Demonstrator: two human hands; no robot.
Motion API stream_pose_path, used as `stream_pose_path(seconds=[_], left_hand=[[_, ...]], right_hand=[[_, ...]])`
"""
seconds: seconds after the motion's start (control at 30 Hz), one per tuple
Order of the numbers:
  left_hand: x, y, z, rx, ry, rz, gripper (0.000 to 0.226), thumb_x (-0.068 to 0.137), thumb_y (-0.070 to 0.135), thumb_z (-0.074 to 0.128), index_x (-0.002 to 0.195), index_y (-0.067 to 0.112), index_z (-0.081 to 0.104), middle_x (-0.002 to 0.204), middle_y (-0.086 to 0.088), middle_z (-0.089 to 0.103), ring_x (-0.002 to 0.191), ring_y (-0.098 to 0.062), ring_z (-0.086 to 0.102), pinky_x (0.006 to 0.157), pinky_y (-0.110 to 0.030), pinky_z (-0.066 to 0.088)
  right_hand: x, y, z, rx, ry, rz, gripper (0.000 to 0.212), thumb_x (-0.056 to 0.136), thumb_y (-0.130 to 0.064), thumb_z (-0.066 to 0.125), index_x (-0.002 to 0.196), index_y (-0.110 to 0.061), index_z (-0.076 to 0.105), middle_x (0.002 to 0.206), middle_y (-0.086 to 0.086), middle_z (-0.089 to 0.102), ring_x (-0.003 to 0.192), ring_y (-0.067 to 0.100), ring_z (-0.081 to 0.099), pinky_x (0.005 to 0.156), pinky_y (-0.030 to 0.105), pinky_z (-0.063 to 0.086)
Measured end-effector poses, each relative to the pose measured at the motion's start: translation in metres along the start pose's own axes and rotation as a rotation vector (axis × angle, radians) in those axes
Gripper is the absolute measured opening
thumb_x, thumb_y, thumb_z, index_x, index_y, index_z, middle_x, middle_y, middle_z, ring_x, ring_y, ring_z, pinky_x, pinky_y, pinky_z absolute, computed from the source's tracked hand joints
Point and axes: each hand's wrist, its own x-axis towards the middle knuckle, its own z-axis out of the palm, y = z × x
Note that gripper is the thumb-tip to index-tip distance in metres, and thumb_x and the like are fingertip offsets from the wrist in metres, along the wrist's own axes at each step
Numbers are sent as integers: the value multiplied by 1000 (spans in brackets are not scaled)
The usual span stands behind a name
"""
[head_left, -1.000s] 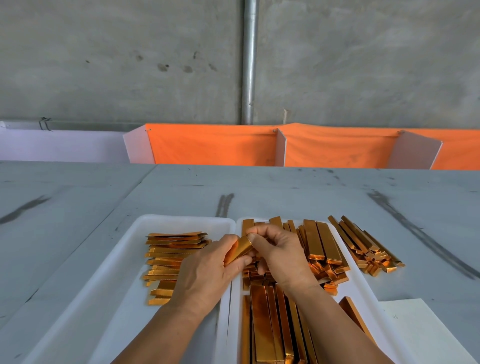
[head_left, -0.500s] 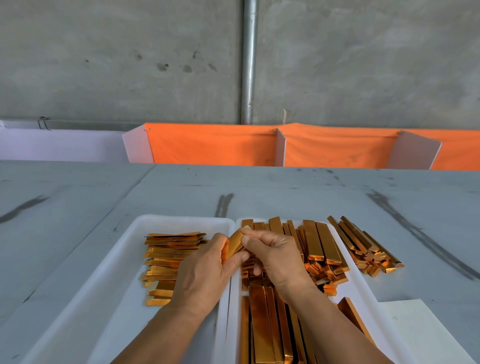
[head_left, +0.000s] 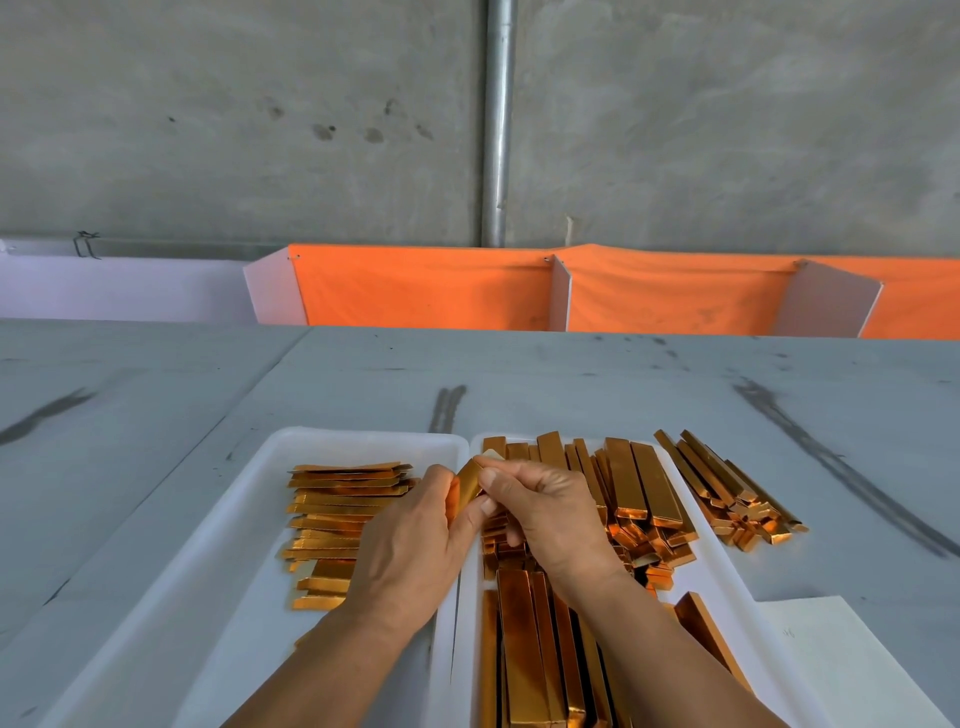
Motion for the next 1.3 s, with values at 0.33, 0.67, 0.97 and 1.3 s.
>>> stream_pose_path(seconds=[0.33,0.67,0.97,1.3], left_hand=[[1,2,1,21,51,28,68,76,75,7,114,30,41,71,13,46,60,-4,50,49,-15,31],[-1,1,2,-15,8,17,54,77,75,10,97,32,34,68,9,48,56,-4,51,47,-14,30],[-1,1,-1,-13,-9,54,56,75,77,10,100,32,32,69,13,45,58,-1,48,46,-12,28],[-1,0,-1,-42,-26,102,52,74,78,8,96,35,28,70,15,43,61,-1,48,49,-13,29]], right_hand=[[-3,0,6,13,50,-20,17,93,-20,67,102,-33,74,97,-3,76,50,1,58,44,16,44],[0,3,2,-80,39,-48,15,93,-19,66,101,-21,78,101,-7,76,57,-8,59,53,8,45],[3,-5,-5,91,119,56,25,106,-25,42,116,-23,65,79,9,74,62,29,57,44,23,46],[6,-3,-6,231,-3,223,29,99,-27,58,103,-1,69,78,14,65,57,14,55,42,20,39]])
